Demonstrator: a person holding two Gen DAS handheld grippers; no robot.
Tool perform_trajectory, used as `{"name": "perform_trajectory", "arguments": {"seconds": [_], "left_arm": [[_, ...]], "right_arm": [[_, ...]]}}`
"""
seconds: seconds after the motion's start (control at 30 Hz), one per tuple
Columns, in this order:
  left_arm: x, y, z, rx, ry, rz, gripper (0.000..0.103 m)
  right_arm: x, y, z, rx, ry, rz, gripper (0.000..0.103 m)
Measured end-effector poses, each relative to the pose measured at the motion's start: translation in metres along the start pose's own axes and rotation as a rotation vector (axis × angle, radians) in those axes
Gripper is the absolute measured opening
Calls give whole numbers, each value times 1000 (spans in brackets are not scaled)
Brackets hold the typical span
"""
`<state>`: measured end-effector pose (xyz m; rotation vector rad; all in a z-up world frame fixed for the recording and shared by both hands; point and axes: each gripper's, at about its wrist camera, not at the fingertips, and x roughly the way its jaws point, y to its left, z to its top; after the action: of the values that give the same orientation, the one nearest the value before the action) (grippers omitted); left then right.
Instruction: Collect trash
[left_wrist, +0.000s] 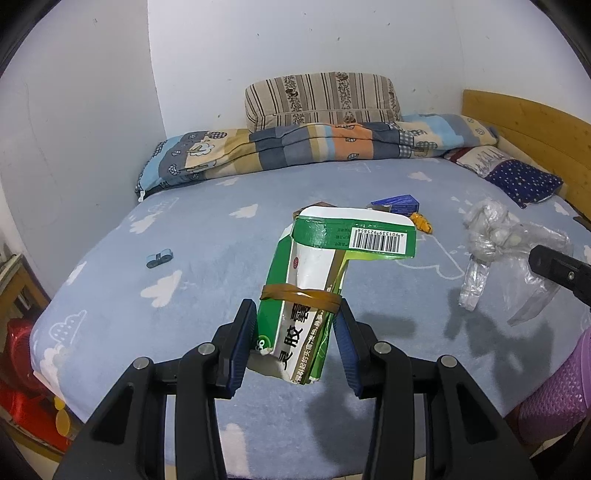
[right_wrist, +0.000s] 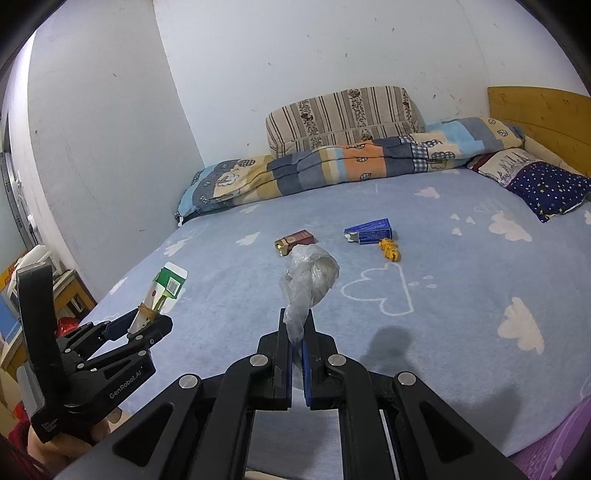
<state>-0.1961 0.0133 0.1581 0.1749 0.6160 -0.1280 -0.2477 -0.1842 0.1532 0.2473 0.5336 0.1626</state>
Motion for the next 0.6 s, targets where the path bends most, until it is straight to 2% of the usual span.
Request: {"name": "perform_trajectory", "arguments": {"seconds": [0.6], "left_arm": [[1, -7, 2, 36, -7, 1, 41]], "right_arm": [[-2, -2, 3, 16, -3, 16, 4]]}}
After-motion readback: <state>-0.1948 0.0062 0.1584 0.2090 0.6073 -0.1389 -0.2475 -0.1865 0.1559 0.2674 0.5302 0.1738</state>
